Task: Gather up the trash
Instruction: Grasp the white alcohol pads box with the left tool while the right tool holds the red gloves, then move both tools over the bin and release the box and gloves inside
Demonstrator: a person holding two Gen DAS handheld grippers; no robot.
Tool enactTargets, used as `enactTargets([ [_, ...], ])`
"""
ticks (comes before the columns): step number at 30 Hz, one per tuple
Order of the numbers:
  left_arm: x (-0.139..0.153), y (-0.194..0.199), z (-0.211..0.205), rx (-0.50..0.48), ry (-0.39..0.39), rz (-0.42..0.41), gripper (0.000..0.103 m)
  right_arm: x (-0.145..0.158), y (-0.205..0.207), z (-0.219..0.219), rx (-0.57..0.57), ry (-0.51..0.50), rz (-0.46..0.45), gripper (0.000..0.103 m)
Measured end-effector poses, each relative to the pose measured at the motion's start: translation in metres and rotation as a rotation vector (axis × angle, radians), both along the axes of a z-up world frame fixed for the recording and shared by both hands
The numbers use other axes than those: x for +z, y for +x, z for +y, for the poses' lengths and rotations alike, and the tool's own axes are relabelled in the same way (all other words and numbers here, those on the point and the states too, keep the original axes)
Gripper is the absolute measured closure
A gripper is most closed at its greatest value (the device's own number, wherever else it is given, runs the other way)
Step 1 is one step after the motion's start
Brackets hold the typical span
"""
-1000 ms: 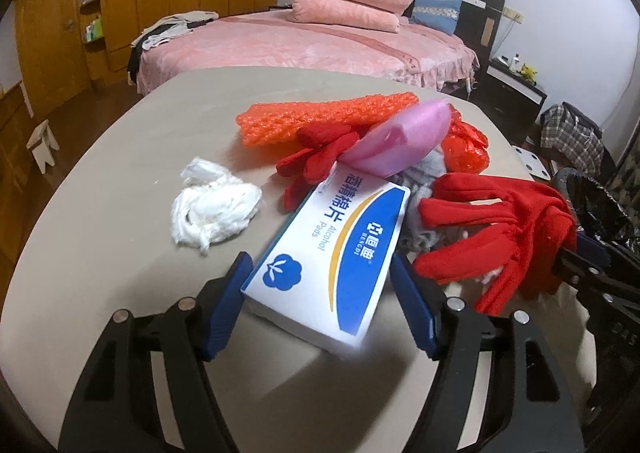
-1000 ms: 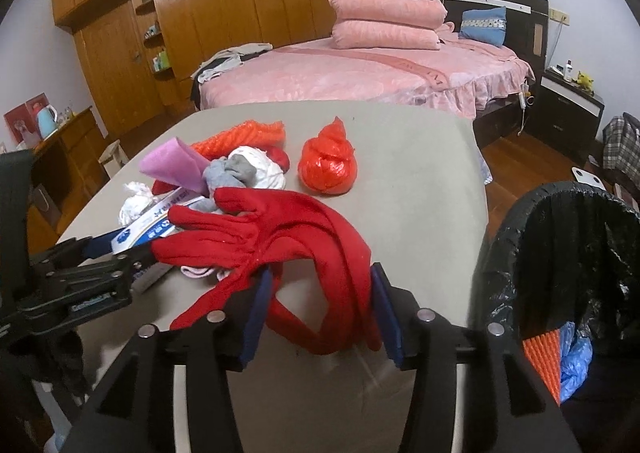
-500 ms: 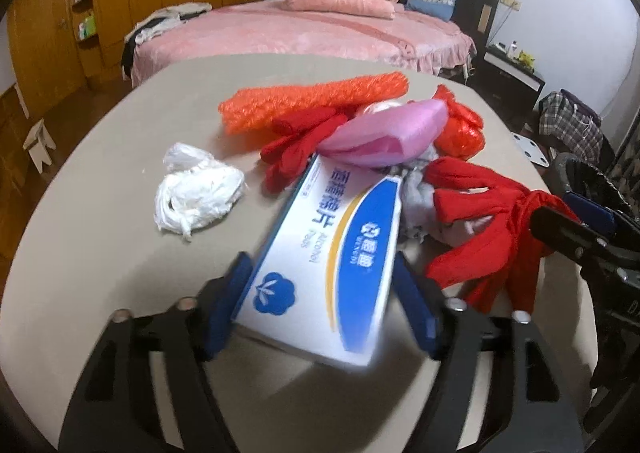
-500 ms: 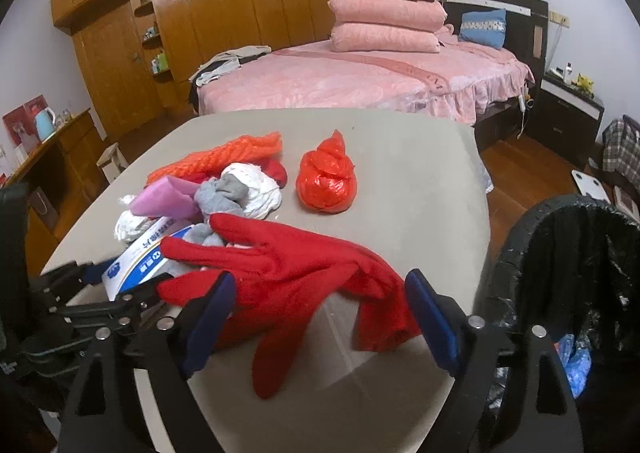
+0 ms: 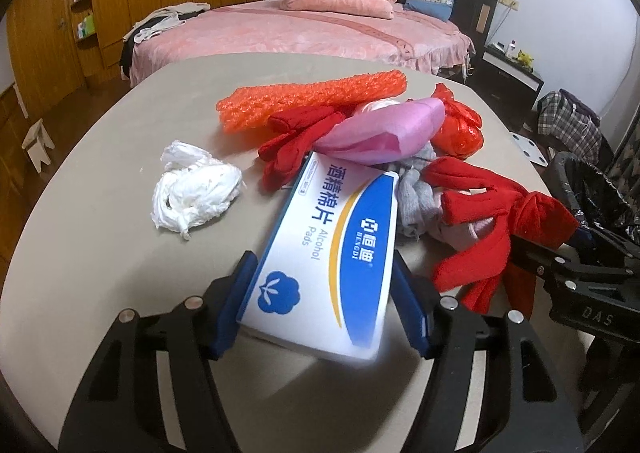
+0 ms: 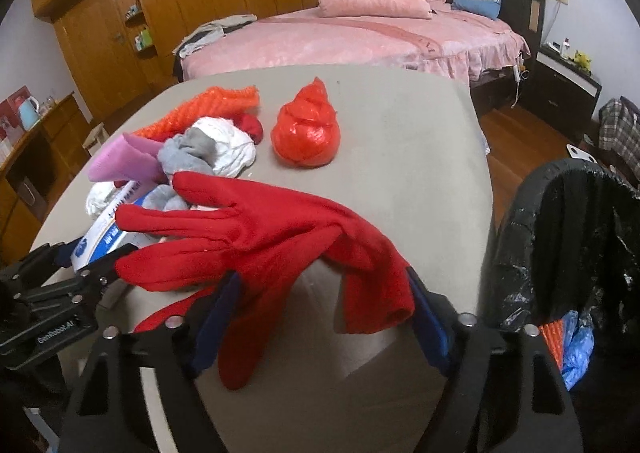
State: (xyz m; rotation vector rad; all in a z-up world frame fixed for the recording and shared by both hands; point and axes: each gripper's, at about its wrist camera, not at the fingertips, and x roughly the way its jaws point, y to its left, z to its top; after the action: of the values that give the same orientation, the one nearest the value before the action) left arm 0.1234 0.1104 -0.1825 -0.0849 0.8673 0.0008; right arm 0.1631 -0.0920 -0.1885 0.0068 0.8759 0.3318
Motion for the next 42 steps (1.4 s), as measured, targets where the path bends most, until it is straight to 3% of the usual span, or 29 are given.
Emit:
enactTargets([
  [1, 0.0, 0.0, -0.001, 0.0, 0.001, 0.001, 0.039, 0.0, 0.0, 0.001, 0.009, 0.003, 0.001, 0.046],
  [3, 0.0, 0.0, 0.0, 0.0, 0.001, 0.0, 0.04, 0.0, -0.002, 0.003, 0.031, 0.014, -0.001, 0.073],
  [5, 0.001, 0.001, 0.001, 0.004, 0.007, -0.003, 0.04, 0.001, -0.004, 0.004, 0.059, 0.029, 0.002, 0.09],
  [8, 0.006, -0.004, 0.001, 0.018, 0.016, -0.035, 0.042, 0.012, -0.012, 0.003, 0.069, 0.037, -0.044, 0.094],
  [20, 0.049, -0.023, -0.001, 0.021, -0.021, -0.139, 0.046, 0.081, -0.025, -0.016, 0.064, 0.168, -0.202, 0.096],
  [28, 0.039, -0.027, -0.004, 0.015, -0.012, -0.103, 0.046, 0.076, -0.025, -0.019, 0.067, 0.168, -0.174, 0.096],
  [33, 0.059, -0.036, -0.01, -0.014, -0.005, -0.159, 0.046, 0.09, -0.028, -0.03, 0.055, 0.209, -0.194, 0.097],
  [42, 0.118, -0.051, -0.03, -0.059, -0.016, -0.313, 0.046, 0.151, -0.039, -0.054, 0.047, 0.253, -0.33, 0.097],
])
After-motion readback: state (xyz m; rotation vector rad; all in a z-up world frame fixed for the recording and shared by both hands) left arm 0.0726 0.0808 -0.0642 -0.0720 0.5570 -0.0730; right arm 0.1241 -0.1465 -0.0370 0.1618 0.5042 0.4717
